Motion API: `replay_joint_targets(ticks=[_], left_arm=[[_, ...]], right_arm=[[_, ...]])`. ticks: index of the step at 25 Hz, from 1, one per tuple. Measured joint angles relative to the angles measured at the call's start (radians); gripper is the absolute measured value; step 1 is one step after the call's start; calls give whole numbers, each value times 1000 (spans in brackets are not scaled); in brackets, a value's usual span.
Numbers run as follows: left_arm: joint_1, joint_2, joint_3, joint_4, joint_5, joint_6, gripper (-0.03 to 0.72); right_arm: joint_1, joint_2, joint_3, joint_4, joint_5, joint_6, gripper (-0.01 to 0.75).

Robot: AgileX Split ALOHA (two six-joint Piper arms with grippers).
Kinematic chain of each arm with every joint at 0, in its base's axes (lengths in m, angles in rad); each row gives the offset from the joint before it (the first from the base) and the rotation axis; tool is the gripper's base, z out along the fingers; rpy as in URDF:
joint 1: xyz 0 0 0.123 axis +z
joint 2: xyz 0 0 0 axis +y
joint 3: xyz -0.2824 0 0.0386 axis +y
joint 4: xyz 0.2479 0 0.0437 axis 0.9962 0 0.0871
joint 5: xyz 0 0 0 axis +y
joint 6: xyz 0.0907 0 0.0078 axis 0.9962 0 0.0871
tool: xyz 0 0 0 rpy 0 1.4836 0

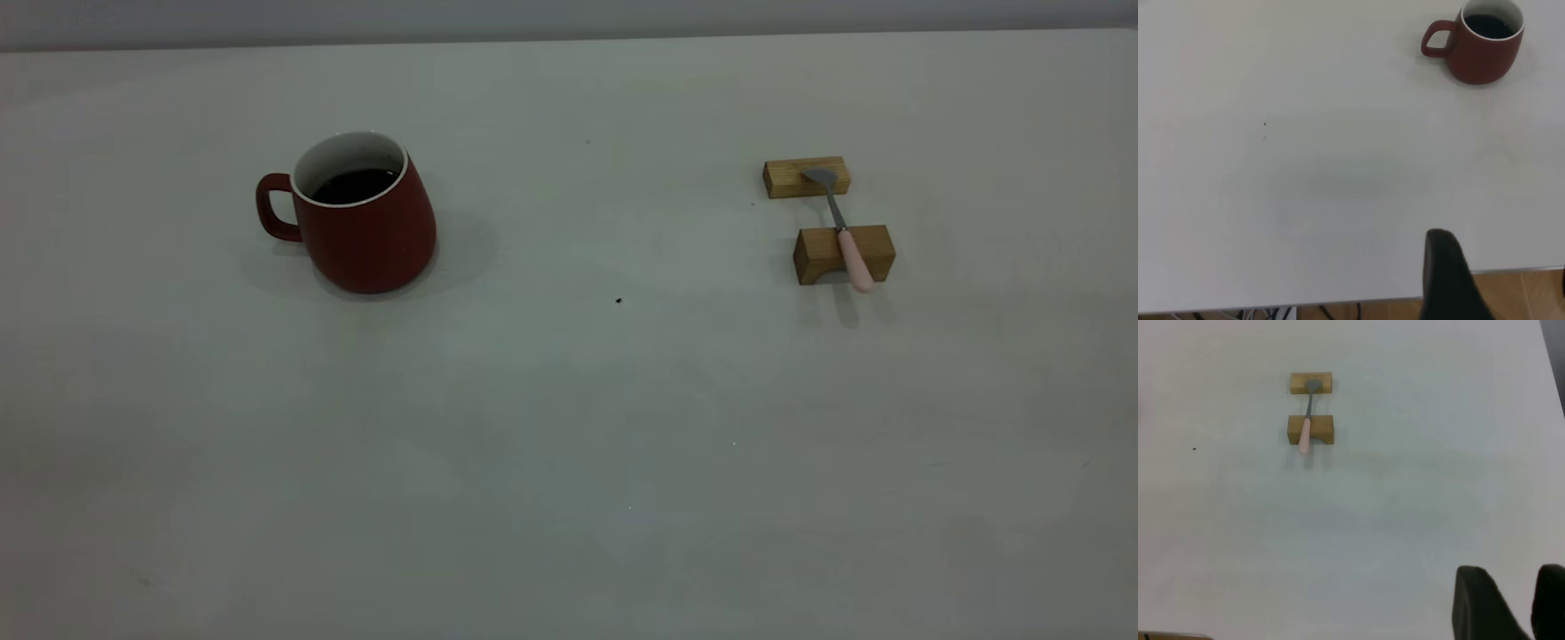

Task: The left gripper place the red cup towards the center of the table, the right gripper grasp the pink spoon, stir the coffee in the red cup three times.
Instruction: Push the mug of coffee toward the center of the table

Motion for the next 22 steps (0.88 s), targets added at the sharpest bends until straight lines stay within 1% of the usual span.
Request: replay_joint_targets(ticks=[7,11,13,15,18,22], left_arm=[[0,36,-18,1,2,7,489],[0,224,-65,1,10,26,490],[0,358,-82,1,-12,25,490],[0,488,-100,1,-79,16,490],[0,700,-134,1,-209,-5,490],[2,977,-206,17,-333,-21,490]], right_arm=[[0,0,0,0,0,0,237],[0,0,0,0,0,0,237],[0,0,0,0,0,0,237],[0,0,0,0,0,0,237],[0,0,0,0,0,0,237],[0,0,0,0,0,0,237]])
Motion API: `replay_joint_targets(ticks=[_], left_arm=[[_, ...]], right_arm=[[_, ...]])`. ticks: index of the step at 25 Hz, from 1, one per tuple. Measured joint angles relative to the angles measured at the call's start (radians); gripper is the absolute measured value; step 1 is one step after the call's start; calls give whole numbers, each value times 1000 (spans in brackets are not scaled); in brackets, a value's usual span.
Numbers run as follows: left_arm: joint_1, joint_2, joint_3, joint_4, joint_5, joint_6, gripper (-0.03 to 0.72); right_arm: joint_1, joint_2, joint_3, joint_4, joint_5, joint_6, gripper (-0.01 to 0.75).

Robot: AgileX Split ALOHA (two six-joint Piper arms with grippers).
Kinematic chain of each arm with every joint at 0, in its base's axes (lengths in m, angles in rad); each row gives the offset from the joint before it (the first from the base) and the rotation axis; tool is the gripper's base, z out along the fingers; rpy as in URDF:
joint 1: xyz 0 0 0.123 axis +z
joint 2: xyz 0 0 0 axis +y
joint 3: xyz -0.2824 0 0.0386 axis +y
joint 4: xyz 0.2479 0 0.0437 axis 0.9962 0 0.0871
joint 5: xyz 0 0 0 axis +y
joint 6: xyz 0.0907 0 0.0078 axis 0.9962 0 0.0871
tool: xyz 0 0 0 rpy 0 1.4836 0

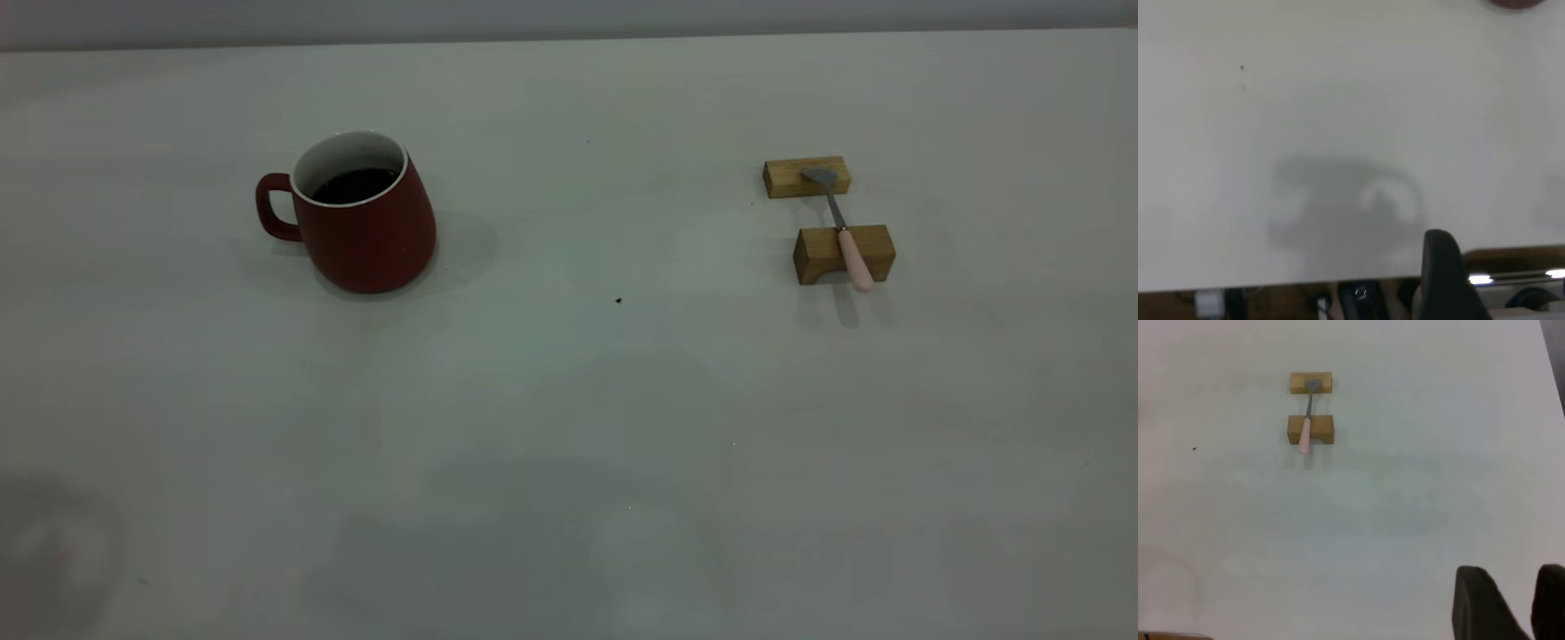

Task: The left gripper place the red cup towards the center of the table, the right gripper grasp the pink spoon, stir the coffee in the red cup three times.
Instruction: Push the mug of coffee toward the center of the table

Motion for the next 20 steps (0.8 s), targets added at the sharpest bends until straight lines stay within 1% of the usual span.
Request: replay_joint_targets(ticks=[5,8,13,15,20], left_arm=[[0,283,-120,25,-100,-4,490],[0,458,-224,32,-121,13,490],[1,758,-442,32,-134,147,490],[1,859,-540,33,-135,227,490],[-1,1077,-738,35,-92,437,490]], right_arm=[[0,0,0,0,0,0,237],[0,0,0,0,0,0,237],[0,0,0,0,0,0,237],[0,0,0,0,0,0,237],[0,0,0,0,0,0,237]])
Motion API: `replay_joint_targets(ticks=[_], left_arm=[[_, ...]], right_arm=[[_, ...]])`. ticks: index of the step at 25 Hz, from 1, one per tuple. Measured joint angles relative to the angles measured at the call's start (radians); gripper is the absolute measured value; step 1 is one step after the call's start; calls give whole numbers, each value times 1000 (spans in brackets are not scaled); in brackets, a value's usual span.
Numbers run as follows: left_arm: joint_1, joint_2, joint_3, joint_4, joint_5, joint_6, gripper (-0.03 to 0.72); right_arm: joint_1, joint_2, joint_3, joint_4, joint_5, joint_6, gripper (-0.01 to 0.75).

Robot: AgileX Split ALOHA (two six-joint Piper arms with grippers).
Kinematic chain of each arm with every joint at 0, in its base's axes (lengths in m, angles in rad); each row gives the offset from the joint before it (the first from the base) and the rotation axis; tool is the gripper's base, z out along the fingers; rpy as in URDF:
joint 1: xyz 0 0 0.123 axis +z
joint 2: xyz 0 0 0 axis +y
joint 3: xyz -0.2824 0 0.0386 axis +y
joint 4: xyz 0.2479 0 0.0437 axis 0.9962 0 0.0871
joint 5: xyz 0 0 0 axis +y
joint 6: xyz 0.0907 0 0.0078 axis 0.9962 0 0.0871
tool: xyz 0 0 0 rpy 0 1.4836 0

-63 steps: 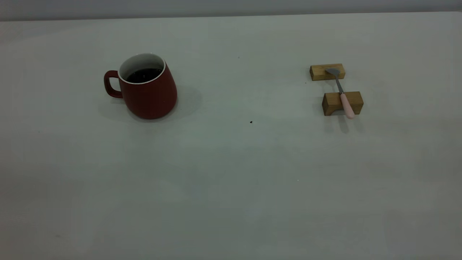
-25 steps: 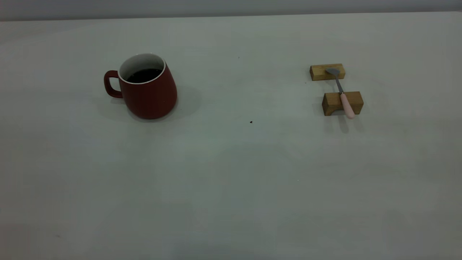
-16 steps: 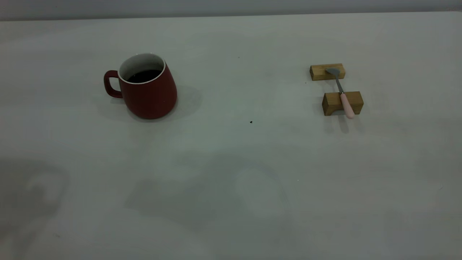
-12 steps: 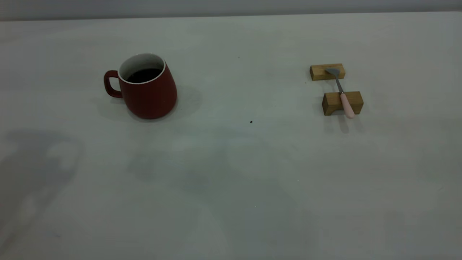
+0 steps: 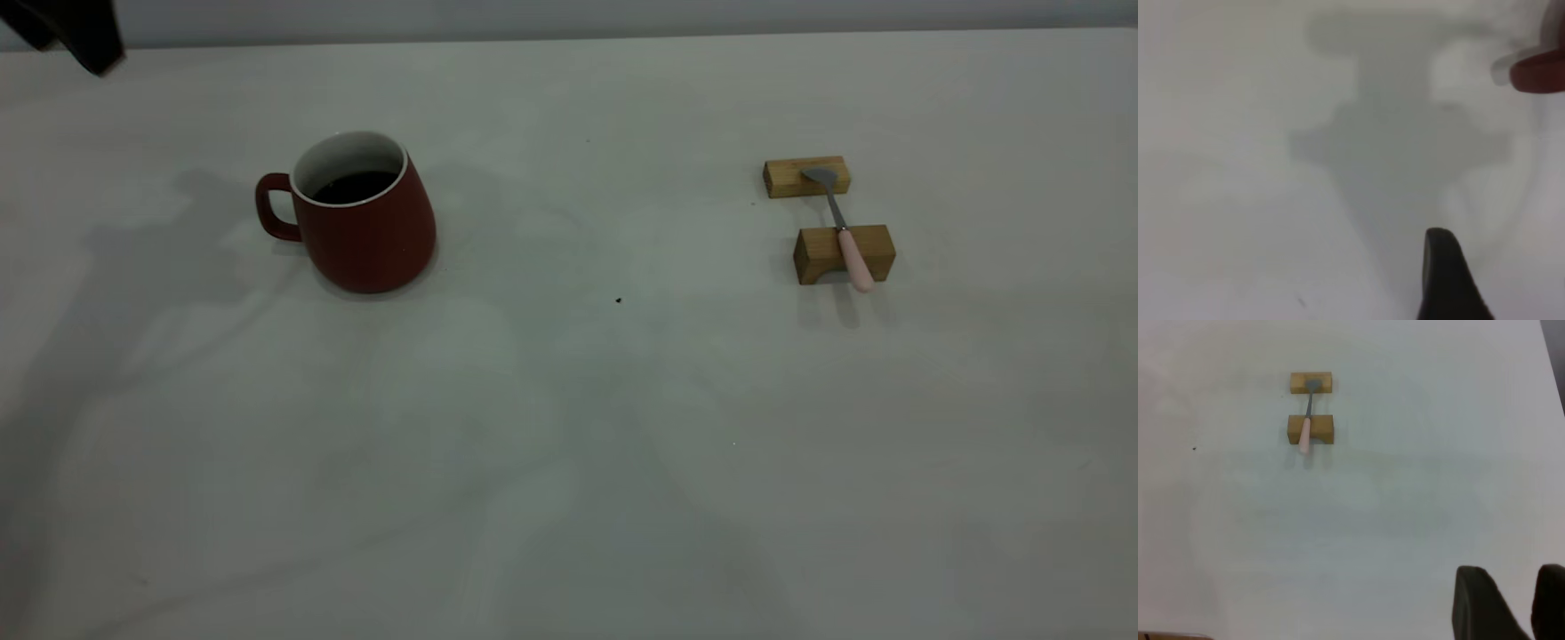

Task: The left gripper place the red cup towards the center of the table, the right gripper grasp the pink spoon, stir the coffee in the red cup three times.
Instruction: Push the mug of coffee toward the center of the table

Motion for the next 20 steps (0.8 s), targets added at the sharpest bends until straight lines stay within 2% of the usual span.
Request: replay_joint_targets(ticks=[7,17,20], left_arm=[[-10,203,-140,-14,-10,406,490],[-16,317,-183,-279,-80,985,490],[-22,329,-185,-312,-81,1063,490]], right_arm=[[0,0,0,0,0,0,237],[0,0,0,0,0,0,237],[0,0,0,0,0,0,237]])
